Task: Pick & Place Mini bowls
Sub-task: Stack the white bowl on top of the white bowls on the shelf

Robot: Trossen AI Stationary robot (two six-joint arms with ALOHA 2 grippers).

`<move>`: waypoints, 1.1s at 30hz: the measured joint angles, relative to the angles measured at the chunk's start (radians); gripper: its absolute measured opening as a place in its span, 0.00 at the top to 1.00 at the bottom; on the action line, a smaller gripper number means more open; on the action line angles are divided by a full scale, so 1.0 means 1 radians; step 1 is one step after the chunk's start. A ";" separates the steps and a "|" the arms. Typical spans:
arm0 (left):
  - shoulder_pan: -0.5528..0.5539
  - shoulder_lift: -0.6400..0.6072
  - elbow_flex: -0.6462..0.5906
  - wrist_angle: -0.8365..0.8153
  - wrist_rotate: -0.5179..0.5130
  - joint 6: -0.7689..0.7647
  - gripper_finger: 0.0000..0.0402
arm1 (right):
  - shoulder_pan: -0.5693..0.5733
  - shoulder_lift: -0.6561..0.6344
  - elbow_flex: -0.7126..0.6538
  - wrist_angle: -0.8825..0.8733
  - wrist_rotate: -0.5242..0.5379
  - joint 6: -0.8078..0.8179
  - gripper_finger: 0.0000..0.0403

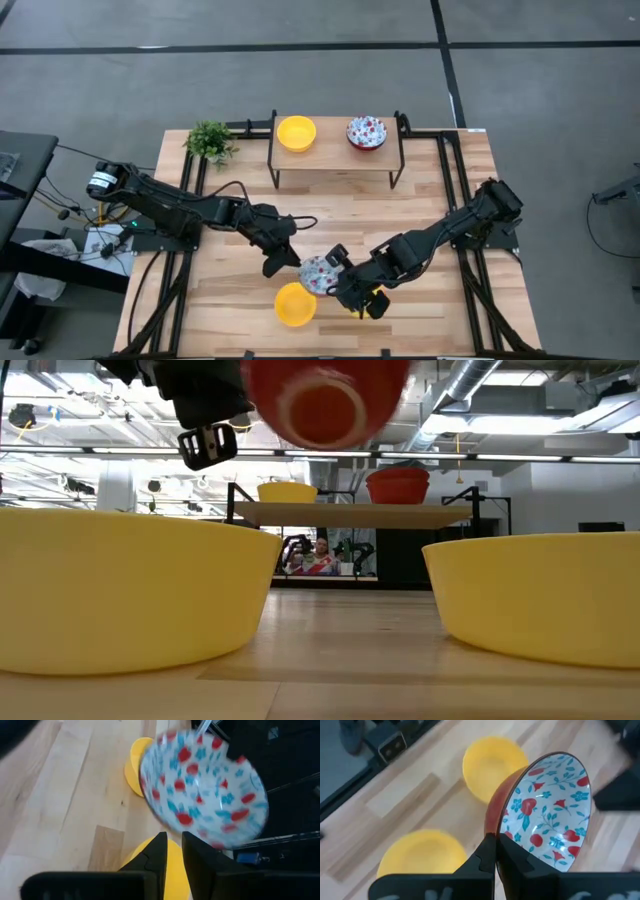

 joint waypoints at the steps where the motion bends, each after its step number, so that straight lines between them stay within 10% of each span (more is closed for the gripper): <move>1: 0.001 0.000 0.000 -0.001 -0.002 0.001 0.86 | 0.004 0.000 0.012 -0.032 0.002 0.013 1.00; 11: 0.007 -0.019 -0.002 -0.003 -0.059 0.053 0.86 | 0.026 -0.052 0.089 -0.264 0.003 0.118 1.00; 20: 0.007 -0.138 -0.002 -0.008 -0.146 0.090 0.86 | 0.009 -0.189 0.090 -0.415 0.223 0.220 1.00; 33: 0.068 -0.378 -0.002 -0.088 -0.256 0.165 0.86 | -0.197 -0.270 0.109 -0.513 0.334 0.092 1.00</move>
